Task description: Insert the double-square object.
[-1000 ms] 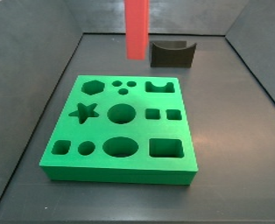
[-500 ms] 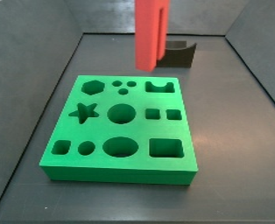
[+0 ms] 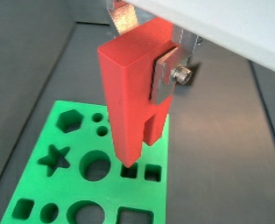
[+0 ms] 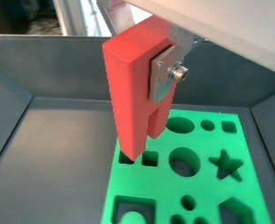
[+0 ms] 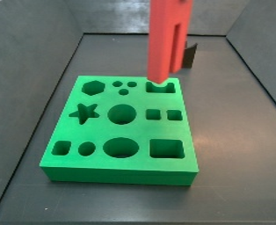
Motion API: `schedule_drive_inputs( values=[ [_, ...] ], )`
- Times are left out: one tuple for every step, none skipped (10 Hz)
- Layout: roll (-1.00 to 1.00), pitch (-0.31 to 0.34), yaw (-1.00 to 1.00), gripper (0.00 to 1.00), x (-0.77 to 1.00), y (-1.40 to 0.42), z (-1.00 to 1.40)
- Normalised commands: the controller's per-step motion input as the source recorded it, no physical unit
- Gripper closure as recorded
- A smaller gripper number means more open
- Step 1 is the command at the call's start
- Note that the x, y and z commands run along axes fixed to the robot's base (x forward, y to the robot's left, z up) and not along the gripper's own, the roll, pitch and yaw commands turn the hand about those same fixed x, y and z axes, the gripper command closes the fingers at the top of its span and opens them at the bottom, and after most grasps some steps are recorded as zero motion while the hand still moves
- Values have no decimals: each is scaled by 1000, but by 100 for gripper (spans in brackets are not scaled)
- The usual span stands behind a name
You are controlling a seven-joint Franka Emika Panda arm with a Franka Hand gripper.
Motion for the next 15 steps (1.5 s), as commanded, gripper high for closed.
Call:
schedule_drive_inputs(
  values=[
    [0, 0, -774, 100, 311, -106, -197],
    [0, 0, -789, 100, 291, -103, -200],
    [0, 0, -806, 100, 271, -97, -200],
    [0, 0, -903, 100, 163, -77, -231],
    [0, 0, -1000, 100, 0, -46, -254],
    [0, 0, -1000, 100, 0, -34, -260],
    [0, 0, -1000, 100, 0, -40, -246],
    [0, 0, -1000, 100, 0, -43, -249],
    [0, 0, -1000, 100, 0, -40, -251],
    [0, 0, -1000, 100, 0, -40, -254],
    [0, 0, -1000, 100, 0, -40, -249],
    [0, 0, -1000, 100, 0, -43, -246],
    [0, 0, -957, 100, 80, -54, -229],
    [0, 0, -746, 100, 283, -114, -177],
    [10, 34, -580, 100, 294, -137, -143]
  ],
)
